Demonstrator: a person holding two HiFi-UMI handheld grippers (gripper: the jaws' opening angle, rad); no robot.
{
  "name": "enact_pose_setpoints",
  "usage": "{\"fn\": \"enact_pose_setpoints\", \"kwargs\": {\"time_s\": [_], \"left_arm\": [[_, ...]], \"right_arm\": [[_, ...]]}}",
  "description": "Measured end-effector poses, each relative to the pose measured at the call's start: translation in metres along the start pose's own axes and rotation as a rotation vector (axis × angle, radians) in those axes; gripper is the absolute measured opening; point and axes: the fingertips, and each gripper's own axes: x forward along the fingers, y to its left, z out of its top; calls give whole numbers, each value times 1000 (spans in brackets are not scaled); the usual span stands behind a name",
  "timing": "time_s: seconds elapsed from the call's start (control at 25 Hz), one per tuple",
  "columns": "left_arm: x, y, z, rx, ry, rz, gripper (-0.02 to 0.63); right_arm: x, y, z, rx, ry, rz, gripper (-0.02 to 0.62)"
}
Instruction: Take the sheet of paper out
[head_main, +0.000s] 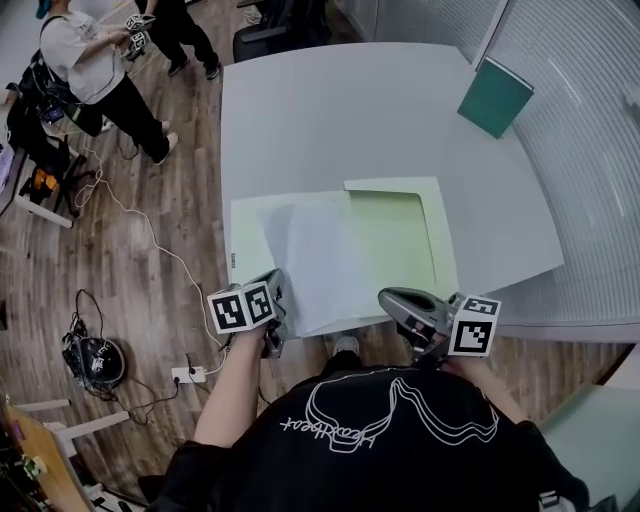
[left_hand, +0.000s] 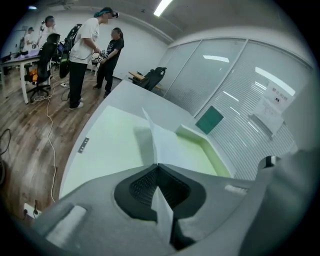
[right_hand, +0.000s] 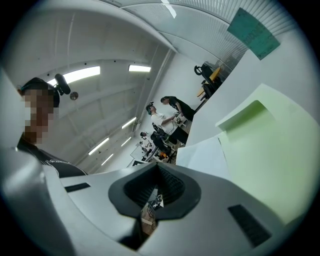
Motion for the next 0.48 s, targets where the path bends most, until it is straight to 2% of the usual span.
{"fn": "enact_pose_setpoints", "kwargs": {"time_s": [0.24, 0.48], "left_arm": [[-38, -17, -1, 91, -71, 60, 14], [-80, -41, -10, 112, -167, 95, 14]], "right_arm": [[-15, 28, -18, -47, 16, 33, 9], [-45, 51, -32, -63, -3, 43, 9]]}}
